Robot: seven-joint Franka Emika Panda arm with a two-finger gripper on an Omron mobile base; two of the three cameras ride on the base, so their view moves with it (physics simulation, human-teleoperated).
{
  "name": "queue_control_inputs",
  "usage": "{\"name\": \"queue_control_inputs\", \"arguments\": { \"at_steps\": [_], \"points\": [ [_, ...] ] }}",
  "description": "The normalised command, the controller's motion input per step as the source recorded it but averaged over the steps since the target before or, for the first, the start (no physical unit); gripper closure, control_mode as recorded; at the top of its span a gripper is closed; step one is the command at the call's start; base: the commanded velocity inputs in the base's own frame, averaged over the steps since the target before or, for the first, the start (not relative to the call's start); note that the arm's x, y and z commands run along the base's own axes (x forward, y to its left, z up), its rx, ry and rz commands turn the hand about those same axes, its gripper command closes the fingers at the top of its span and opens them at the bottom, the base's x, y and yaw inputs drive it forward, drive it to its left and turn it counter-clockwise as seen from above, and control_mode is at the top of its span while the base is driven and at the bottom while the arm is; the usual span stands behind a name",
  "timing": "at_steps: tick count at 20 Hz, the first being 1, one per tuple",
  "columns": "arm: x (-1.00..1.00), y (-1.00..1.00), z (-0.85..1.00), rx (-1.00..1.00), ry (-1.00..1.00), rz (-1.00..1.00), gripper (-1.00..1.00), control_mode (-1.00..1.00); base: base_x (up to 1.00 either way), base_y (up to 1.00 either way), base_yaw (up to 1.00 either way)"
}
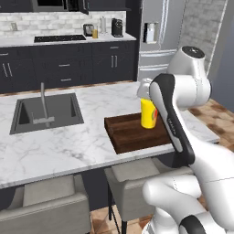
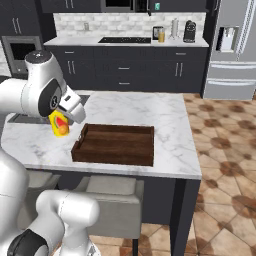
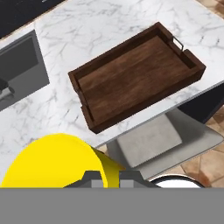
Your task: There is a tray on the dining counter. Grab the cup, mug, and pitcher and place them on the tray. The pitcher may be placed next to the tray if it cannot fit the tray.
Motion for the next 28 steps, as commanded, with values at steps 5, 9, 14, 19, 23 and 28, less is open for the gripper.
{"name": "queue_control_inputs", "arguments": {
  "at_steps": [5,9,14,19,23,28],
  "points": [
    [0.03,0.00,-0.18,0.00,0.00,0.00,1.00,-1.00,0.00,0.00,0.00],
    [0.03,0.00,-0.06,0.00,0.00,0.00,1.00,-1.00,0.00,0.00,0.00],
    [0.13,0.00,-0.04,0.00,0.00,0.00,1.00,-1.00,0.00,0.00,0.00],
    [0.21,0.00,-0.11,0.00,0.00,0.00,1.00,-1.00,0.00,0.00,0.00],
    [0.23,0.00,-0.11,0.00,0.00,0.00,1.00,-1.00,0.00,0.00,0.00],
    [0.23,0.00,-0.10,0.00,0.00,0.00,1.00,-1.00,0.00,0.00,0.00]
  ]
}}
